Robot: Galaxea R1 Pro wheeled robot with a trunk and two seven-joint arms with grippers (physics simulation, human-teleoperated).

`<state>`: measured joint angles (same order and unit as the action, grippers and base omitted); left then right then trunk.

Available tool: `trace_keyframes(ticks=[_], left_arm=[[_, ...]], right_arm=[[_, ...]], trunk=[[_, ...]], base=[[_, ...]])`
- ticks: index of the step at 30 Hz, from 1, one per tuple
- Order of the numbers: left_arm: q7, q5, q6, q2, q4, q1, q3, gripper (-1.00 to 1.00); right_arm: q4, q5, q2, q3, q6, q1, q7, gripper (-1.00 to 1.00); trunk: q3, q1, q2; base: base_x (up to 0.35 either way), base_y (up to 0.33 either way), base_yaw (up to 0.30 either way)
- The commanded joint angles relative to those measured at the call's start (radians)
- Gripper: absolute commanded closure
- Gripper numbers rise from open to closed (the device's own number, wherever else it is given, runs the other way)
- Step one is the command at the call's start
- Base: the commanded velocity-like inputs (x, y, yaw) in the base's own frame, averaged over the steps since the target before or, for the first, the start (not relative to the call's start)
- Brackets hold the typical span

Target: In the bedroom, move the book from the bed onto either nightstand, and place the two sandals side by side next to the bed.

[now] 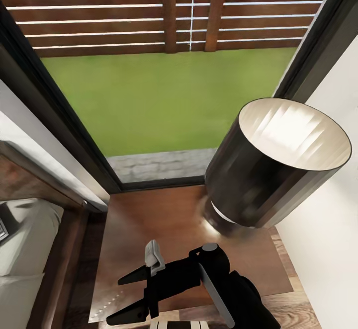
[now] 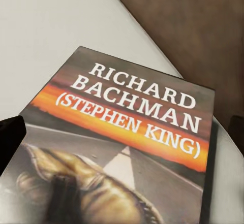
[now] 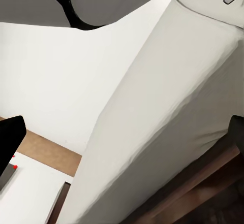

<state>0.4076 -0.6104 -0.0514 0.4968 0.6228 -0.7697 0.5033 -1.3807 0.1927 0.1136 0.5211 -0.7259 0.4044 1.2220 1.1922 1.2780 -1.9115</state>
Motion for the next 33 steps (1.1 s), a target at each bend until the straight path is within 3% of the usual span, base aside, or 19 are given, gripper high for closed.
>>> trace_keyframes(ticks=[1, 33], left_arm=[[0.002, -0.01, -0.006, 0.0, 0.0, 0.0, -0.002, -1.0], [-0.001, -0.009, -0.01, -0.008, -0.003, 0.0, -0.002, -1.0]], right_arm=[[0.0, 0.005, 0.0, 0.0, -0.007, 0.001, 0.0, -1.0], [0.002, 0.005, 0.001, 0.0, -0.007, 0.001, -0.001, -1.0]], trunk=[[0.001, 0.0, 0.0], [0.001, 0.0, 0.0]], base=[[0.0, 0.0, 0.0], [0.012, 0.039, 0.0]])
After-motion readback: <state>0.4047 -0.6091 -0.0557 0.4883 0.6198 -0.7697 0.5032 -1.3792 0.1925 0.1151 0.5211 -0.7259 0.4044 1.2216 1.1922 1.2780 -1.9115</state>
